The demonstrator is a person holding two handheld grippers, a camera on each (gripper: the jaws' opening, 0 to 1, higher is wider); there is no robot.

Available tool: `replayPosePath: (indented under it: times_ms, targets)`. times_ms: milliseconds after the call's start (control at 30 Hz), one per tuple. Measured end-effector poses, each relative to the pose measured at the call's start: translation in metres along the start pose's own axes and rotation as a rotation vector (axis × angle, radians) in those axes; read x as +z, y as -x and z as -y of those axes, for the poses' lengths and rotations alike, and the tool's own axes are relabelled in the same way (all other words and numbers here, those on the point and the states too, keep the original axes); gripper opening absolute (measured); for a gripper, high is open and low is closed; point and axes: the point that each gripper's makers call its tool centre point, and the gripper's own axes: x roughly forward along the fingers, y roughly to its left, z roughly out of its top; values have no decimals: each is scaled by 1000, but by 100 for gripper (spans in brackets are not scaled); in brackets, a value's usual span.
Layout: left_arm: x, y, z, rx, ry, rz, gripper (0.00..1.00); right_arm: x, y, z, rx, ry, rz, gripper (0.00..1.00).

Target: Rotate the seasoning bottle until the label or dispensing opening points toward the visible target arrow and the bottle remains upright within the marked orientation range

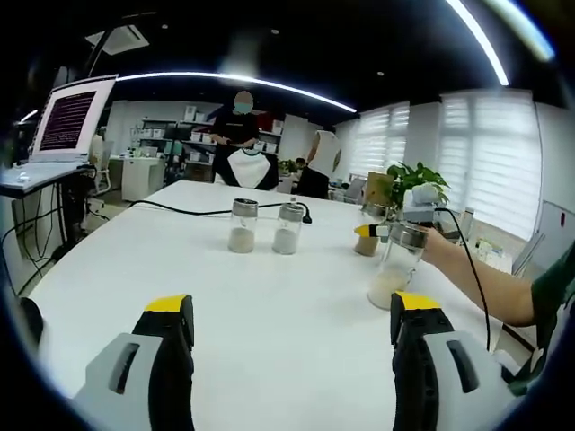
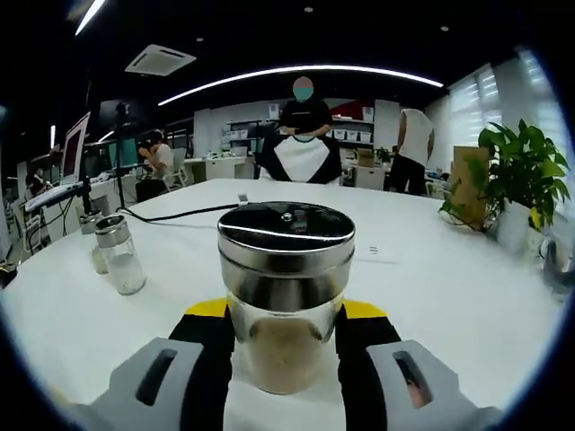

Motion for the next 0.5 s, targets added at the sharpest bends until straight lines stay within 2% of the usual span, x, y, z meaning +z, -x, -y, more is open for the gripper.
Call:
replayPosePath:
  times_ms: [500]
  targets:
    - [-3,-2,1,-3,6,-5,95,3,-3,1,0,11,31,42]
